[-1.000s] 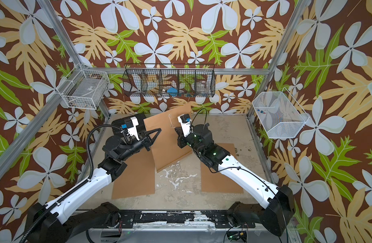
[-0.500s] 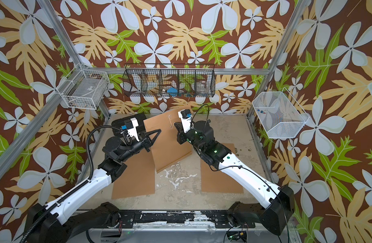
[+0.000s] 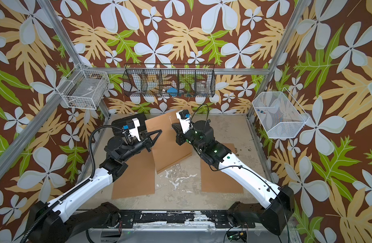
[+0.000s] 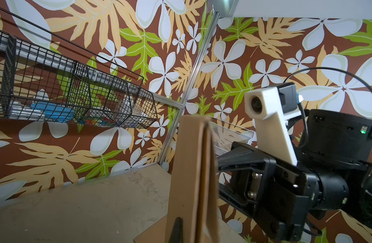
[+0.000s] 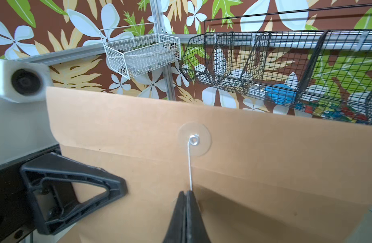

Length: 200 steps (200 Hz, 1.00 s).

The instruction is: Open the file bag

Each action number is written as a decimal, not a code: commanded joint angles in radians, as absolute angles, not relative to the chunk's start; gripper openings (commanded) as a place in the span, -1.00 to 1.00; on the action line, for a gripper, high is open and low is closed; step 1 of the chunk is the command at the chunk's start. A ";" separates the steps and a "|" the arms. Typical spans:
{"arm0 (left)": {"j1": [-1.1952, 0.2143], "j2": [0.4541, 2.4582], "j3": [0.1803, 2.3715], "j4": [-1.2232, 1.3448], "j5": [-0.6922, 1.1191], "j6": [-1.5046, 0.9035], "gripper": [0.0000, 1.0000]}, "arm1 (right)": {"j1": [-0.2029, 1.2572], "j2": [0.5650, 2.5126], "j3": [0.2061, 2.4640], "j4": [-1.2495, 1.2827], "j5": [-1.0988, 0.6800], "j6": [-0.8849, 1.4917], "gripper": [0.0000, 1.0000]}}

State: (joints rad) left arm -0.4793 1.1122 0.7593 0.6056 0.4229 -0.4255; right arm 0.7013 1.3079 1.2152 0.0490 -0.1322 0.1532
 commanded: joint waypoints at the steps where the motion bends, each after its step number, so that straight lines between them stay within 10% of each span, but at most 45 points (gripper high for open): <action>1: -0.480 1.118 0.758 0.655 0.423 -0.433 -1.00 | 0.702 1.302 1.221 0.066 -0.163 0.160 -1.00; 200: -0.480 1.129 0.762 0.745 0.386 -0.486 -1.00 | 0.720 1.299 1.147 0.072 -0.272 0.206 -1.00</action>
State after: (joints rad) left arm -0.4793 1.1343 0.7589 0.6865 0.4061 -0.4740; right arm 0.7197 1.3071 1.1542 0.0525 -0.2665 0.1978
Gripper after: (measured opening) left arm 0.050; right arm 0.049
